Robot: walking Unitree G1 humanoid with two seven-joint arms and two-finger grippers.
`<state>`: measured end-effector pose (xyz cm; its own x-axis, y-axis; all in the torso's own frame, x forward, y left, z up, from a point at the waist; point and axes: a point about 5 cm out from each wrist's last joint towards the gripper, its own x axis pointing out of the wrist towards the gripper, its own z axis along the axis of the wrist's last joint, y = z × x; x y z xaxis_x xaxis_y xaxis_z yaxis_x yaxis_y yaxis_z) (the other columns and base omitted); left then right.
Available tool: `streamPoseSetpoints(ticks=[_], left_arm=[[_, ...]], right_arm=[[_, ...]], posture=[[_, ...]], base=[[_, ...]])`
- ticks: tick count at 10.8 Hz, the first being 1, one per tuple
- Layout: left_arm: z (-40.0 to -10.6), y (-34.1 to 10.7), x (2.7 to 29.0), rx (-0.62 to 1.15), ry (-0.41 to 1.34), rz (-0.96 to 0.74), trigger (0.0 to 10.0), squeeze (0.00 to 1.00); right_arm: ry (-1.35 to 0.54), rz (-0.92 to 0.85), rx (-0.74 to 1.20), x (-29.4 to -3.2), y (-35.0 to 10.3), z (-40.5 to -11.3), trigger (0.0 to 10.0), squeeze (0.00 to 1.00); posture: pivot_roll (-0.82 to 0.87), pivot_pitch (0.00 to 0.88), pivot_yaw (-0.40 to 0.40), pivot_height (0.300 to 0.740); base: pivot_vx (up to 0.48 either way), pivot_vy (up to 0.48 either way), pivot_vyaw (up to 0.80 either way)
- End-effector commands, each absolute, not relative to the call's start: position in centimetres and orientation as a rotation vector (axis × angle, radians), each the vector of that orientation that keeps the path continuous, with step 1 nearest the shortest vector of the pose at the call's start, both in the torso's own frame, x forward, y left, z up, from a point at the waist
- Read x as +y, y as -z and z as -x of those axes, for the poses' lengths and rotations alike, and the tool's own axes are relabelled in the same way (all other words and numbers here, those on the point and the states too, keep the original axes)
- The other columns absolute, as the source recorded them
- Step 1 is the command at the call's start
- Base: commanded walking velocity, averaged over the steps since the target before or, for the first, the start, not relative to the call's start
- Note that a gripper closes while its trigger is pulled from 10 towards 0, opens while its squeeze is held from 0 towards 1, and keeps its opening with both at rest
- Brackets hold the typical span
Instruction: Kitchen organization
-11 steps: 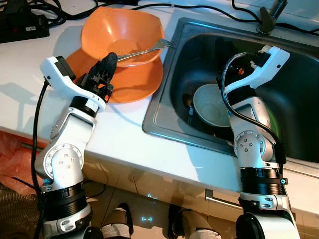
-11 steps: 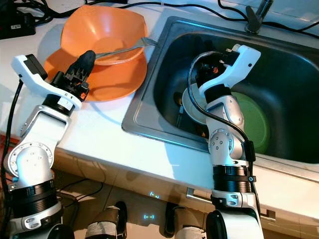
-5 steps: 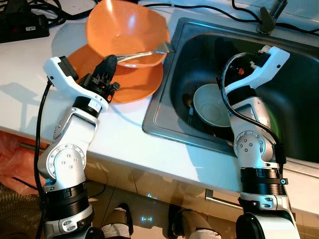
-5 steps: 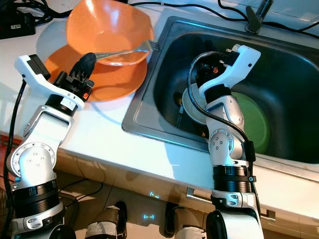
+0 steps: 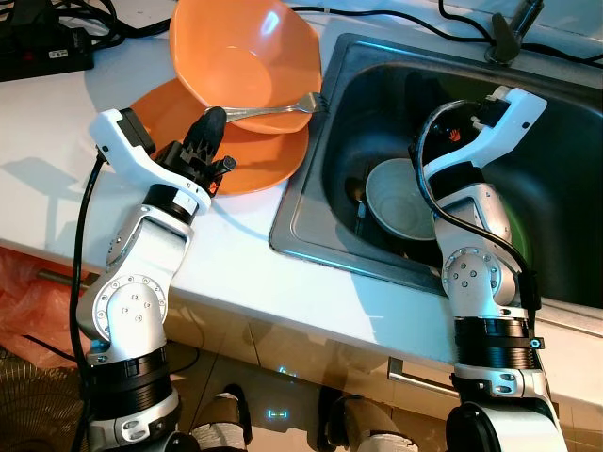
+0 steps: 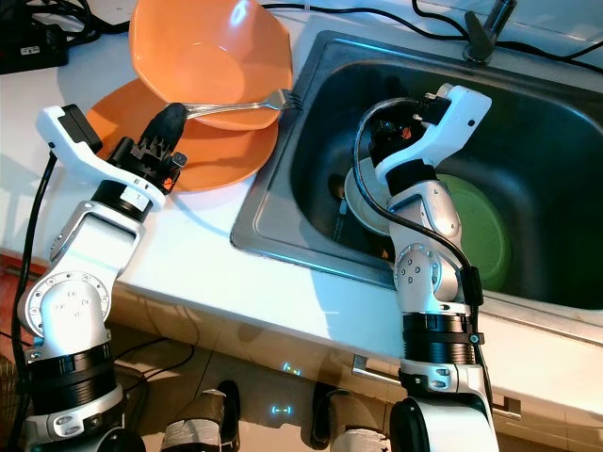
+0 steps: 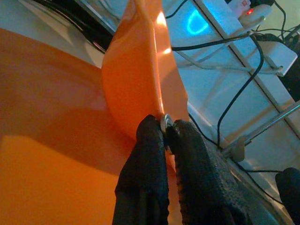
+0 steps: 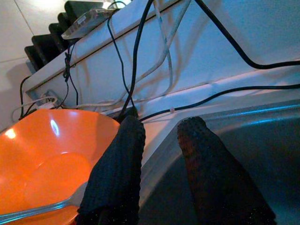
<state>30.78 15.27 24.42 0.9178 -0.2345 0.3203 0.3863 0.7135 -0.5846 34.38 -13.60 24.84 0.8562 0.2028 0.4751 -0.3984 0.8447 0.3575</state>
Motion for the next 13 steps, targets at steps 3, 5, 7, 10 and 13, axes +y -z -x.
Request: streamPoseSetpoints(ticks=[3, 5, 7, 10, 13], left_arm=[[-30.1, -24.6, 15.1, -0.237, 0.342, 0.705, 10.0, 0.0], [-29.9, -25.1, 15.0, -0.259, 0.347, 0.701, 10.0, 0.0], [-29.8, -25.2, 15.0, -0.267, 0.344, 0.685, 10.0, 0.0], [-29.7, -25.2, 15.1, -0.267, 0.337, 0.696, 10.0, 0.99], [-29.6, -25.4, 15.0, -0.276, 0.338, 0.698, 10.0, 0.71]], right_arm=[[-0.323, -0.455, -0.404, -13.9, -24.0, -34.4, 10.0, 0.0], [-0.328, -0.453, -0.405, -13.8, -24.0, -34.4, 10.0, 0.0], [-0.33, -0.45, -0.403, -13.8, -24.0, -34.4, 10.0, 0.0], [-0.332, -0.447, -0.399, -13.8, -24.0, -34.4, 10.0, 0.0], [-0.332, -0.444, -0.395, -13.8, -23.9, -34.4, 10.0, 0.0]], posture=[[0.15, 0.263, -0.066, 0.74], [0.15, 0.264, -0.068, 0.74], [0.15, 0.268, -0.07, 0.74], [0.15, 0.271, -0.072, 0.74], [0.15, 0.271, -0.074, 0.74]], base=[[0.0, 0.0, 0.0], [0.0, 0.0, 0.0], [0.0, 0.0, 0.0], [0.0, 0.0, 0.0], [0.0, 0.0, 0.0]])
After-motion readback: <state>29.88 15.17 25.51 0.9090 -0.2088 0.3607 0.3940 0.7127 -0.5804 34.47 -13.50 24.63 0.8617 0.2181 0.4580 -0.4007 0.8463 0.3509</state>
